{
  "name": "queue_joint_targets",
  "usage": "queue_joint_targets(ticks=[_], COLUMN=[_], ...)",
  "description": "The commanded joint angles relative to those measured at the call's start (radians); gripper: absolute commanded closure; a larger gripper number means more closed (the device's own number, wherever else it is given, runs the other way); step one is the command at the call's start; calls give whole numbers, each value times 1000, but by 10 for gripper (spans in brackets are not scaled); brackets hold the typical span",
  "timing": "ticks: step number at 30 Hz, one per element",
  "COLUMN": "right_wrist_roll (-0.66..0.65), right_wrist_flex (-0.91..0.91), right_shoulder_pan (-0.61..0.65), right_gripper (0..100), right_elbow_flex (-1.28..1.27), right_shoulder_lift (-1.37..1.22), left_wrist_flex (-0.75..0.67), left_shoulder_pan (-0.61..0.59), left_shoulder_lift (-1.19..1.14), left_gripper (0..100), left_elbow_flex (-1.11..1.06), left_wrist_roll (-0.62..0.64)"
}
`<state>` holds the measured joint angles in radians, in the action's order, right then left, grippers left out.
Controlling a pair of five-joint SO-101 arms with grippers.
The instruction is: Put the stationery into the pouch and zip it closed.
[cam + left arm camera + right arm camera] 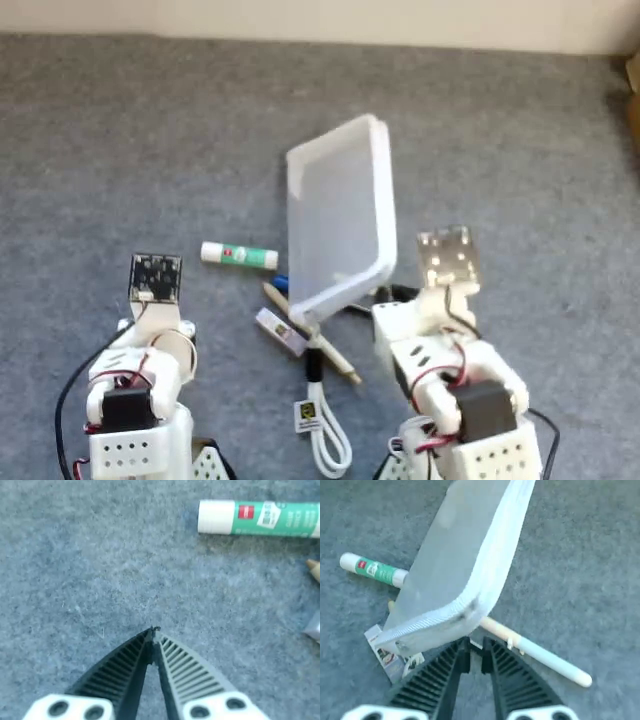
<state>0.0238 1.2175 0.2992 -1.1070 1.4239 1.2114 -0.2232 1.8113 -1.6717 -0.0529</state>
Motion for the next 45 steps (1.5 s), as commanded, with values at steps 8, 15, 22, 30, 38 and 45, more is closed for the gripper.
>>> queue_joint_targets(ticks=[8,15,22,30,38,45], right_wrist_roll=[11,12,121,262,341,367], right_wrist_flex=[289,326,246,120,10,-42], right_shoulder_pan=[8,85,286,464,572,573], right_gripper=[861,861,861,861,861,861], right_elbow_flex=[467,576,447,309,298,297], right_shoulder_lift=[-197,-205,-211,-446,-674,-858], left_wrist_flex=[-29,-29,-31,-84,-84,-84], left_shoulder_pan=[-13,-13,-70,-163,-163,-163], left_shoulder_lift=[7,7,8,8,8,8], left_gripper=[992,992,992,992,992,992], left_elbow_flex=[-7,-4,1,-12,-12,-12], left_wrist_roll=[-11,-11,-11,-11,-9,-9])
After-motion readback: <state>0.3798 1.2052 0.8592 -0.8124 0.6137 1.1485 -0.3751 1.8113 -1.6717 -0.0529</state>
